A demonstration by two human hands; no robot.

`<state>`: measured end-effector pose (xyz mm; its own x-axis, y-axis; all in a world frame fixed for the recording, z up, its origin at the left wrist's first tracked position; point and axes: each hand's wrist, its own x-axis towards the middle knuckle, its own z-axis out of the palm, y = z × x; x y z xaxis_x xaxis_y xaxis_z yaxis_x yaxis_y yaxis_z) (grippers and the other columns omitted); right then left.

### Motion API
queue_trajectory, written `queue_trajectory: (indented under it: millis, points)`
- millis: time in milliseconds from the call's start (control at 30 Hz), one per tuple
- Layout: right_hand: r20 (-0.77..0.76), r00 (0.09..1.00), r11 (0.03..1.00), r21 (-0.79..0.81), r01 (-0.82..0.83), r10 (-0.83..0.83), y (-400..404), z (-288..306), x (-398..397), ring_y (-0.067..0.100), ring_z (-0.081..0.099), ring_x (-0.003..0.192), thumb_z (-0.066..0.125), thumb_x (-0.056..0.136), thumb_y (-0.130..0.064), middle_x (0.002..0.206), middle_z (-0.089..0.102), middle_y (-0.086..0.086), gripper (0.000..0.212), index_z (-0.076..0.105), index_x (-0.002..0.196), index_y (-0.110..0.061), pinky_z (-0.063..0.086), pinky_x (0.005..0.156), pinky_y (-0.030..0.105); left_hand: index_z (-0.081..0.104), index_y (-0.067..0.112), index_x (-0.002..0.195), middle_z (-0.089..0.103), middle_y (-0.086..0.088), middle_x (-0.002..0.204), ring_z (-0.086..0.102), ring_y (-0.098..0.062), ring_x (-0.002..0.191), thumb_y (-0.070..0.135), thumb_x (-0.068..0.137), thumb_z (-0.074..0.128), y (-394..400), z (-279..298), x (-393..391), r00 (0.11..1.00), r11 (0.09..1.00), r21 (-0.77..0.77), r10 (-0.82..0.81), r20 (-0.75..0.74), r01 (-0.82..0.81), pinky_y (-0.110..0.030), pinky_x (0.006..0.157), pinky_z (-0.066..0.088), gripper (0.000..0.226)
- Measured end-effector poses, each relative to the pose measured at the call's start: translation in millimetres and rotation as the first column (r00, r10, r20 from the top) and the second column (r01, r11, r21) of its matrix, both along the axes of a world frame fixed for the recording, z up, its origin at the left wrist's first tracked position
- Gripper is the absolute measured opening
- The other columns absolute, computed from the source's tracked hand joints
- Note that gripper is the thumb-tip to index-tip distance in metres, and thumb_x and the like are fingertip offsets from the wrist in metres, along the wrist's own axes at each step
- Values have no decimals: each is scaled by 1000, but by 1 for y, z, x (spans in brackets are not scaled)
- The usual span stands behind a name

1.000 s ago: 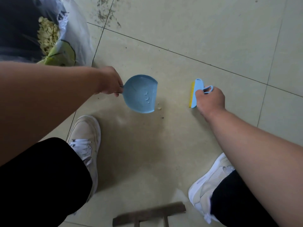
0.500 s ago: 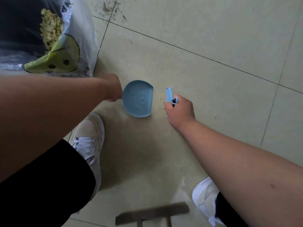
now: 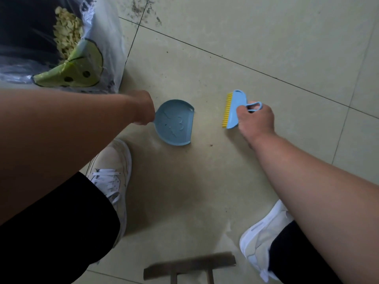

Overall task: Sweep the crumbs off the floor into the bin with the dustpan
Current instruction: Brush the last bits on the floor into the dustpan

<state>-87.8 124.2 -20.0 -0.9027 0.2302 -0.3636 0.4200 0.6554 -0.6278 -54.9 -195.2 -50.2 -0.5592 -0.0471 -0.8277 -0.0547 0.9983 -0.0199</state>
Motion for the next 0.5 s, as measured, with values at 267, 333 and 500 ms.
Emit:
queue_trajectory:
  millis: [267,333,500]
  points:
    - [33,992,988,98,-123,120,4,-10,21,24,41,63,60,86,-20,59,45,0,23,51,67,-12,37,59,31,81,15,89,80,0,92,76,-22,88,26,98,66,-5,9,12,989,993,-6,115,-93,-117,-34,77,61,21]
    - [36,985,983,72,-172,169,-9,-12,28,22,34,59,59,85,-19,58,40,1,25,47,67,-7,33,52,29,82,16,87,80,2,91,76,-20,88,28,97,66,-4,6,12,986,992,-18,121,-116,-124,-31,72,59,23]
    - [49,968,969,29,-246,245,-41,-13,32,21,28,62,57,83,-18,63,38,4,25,42,68,-7,26,54,35,82,11,81,81,-1,79,77,-21,78,27,87,73,-5,3,8,975,980,-16,195,-106,-198,-35,72,63,19]
